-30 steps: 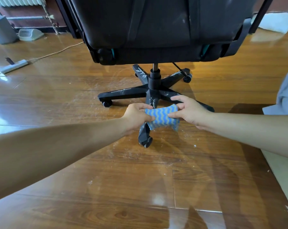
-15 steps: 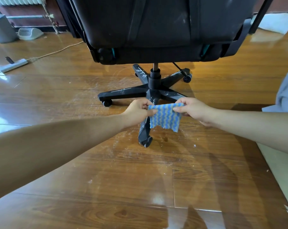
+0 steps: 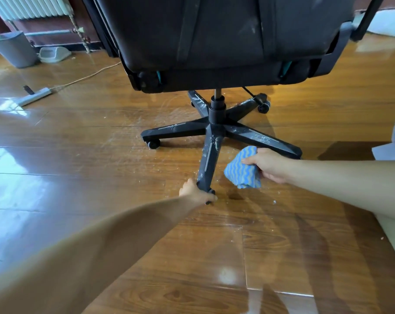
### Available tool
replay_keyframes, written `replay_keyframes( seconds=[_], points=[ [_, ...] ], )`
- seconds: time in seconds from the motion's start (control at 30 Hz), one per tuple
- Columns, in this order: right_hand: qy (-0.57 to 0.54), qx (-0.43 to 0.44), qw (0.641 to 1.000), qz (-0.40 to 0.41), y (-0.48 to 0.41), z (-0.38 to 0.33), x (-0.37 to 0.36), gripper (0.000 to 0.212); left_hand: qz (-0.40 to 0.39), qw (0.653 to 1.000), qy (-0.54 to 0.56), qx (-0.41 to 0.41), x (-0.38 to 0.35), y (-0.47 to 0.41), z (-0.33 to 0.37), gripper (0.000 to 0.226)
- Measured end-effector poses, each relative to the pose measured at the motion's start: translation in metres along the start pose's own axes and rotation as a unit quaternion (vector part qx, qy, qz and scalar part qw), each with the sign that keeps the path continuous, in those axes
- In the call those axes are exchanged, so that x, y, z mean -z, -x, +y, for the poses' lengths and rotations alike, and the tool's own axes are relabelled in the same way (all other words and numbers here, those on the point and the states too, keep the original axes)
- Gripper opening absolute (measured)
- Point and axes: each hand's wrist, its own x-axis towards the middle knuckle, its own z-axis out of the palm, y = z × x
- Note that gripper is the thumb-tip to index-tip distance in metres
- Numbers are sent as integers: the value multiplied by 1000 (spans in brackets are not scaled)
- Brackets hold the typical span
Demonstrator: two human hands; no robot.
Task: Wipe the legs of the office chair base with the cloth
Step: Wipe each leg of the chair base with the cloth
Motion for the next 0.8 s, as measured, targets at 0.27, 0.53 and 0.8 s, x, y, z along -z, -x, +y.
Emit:
replay_keyframes(
  seconds=[0.27,0.53,0.8],
  points=[
    [75,7,997,17,2,7,-11,35,192,981,18,24,-35,-13,-5,52],
    [106,16,994,22,16,7,-4,29,196,978,-68,0,-30,-8,-6,49],
    [155,56,986,26,23,1,-9,28,181,975,-129,0,-51,17,-19,47]
  ],
)
